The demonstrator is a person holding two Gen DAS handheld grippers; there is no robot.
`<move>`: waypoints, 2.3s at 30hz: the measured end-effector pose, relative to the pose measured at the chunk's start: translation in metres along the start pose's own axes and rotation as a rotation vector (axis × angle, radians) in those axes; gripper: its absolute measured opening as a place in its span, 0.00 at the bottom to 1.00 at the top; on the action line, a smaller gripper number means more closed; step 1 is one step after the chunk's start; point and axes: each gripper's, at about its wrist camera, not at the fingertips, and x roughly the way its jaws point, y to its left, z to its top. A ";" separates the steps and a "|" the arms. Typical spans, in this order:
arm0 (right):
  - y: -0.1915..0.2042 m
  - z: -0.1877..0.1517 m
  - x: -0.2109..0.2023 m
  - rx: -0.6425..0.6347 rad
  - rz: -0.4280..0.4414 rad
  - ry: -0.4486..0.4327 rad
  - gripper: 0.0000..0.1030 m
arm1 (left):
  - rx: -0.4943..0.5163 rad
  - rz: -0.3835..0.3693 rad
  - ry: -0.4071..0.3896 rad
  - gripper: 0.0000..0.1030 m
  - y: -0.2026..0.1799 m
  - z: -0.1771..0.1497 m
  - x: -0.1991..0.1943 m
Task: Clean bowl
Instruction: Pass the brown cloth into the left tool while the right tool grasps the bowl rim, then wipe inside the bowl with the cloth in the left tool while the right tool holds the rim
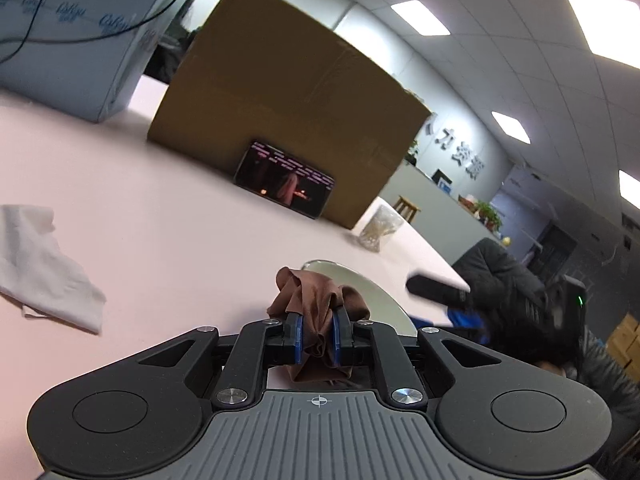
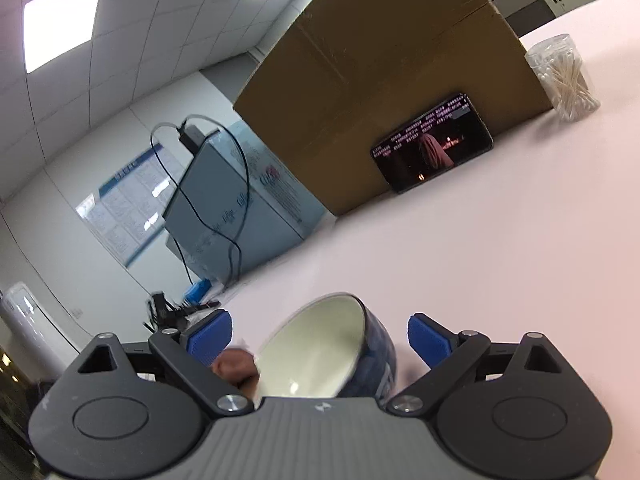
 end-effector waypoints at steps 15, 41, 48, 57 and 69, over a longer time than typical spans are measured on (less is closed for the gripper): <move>0.013 -0.009 0.001 -0.081 0.020 0.011 0.96 | -0.140 -0.059 -0.010 0.14 0.015 -0.011 0.007; 0.013 -0.012 0.002 -0.095 -0.003 0.034 0.96 | -0.116 -0.059 0.032 0.17 0.015 -0.010 0.018; 0.019 -0.013 0.002 -0.134 -0.028 0.056 0.96 | -0.064 -0.044 0.083 0.17 0.016 0.017 0.065; 0.041 -0.019 -0.009 -0.362 -0.057 0.123 0.95 | -0.054 -0.050 0.091 0.17 0.016 0.018 0.071; 0.061 -0.029 -0.035 -0.575 -0.003 0.101 1.00 | -0.043 -0.038 0.088 0.17 0.012 0.018 0.070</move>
